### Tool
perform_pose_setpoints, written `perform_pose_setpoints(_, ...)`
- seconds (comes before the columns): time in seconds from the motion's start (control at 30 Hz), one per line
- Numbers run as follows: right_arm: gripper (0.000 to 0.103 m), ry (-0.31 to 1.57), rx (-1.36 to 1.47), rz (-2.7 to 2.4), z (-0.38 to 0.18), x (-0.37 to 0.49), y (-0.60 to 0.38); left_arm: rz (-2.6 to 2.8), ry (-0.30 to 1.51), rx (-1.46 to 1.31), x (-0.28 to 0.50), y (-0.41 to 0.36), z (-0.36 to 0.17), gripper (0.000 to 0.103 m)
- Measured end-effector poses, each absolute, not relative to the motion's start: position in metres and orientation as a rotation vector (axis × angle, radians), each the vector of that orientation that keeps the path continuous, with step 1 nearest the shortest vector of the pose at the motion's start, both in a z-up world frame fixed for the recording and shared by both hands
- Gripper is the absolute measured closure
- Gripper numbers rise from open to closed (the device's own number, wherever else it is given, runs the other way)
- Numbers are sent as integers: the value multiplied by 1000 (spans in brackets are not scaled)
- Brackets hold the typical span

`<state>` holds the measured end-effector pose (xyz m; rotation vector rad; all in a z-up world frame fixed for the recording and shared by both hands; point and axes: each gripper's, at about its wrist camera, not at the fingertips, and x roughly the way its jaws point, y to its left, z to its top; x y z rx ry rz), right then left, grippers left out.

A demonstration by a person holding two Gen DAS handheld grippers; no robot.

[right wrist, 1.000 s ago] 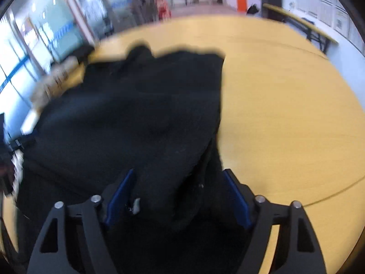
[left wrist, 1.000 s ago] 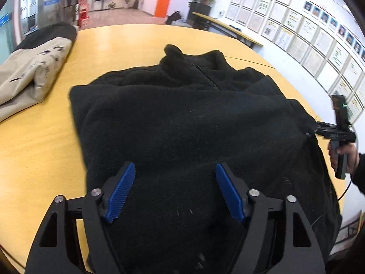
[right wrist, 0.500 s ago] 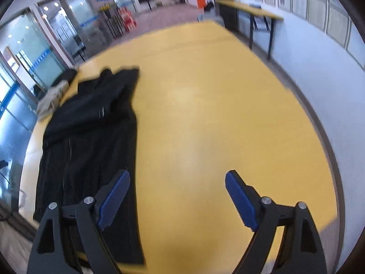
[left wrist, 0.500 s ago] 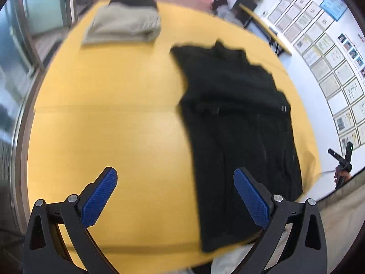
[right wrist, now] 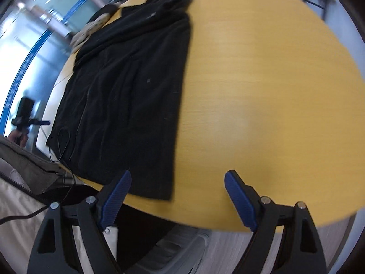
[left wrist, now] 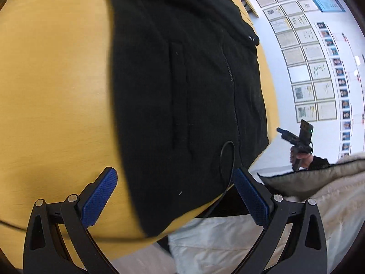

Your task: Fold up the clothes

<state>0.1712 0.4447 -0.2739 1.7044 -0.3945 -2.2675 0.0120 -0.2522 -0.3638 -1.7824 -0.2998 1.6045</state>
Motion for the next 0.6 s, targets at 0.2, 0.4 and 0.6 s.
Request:
perform_pose_setpoints(0.2,17,-307,1636,-2203,-312,154,423,1649,-279,-1828,24,-239,-378,0)
perform_pose_setpoints(0.4,17,-264,1523,-2181,-318,158,409,1666,-259,-1870,38,-226,-375,0)
perform_pose_setpoints(0.6,74,-198,1516,-2150,-323,159,386,1694,-316,-1889,35,-229,-374,1)
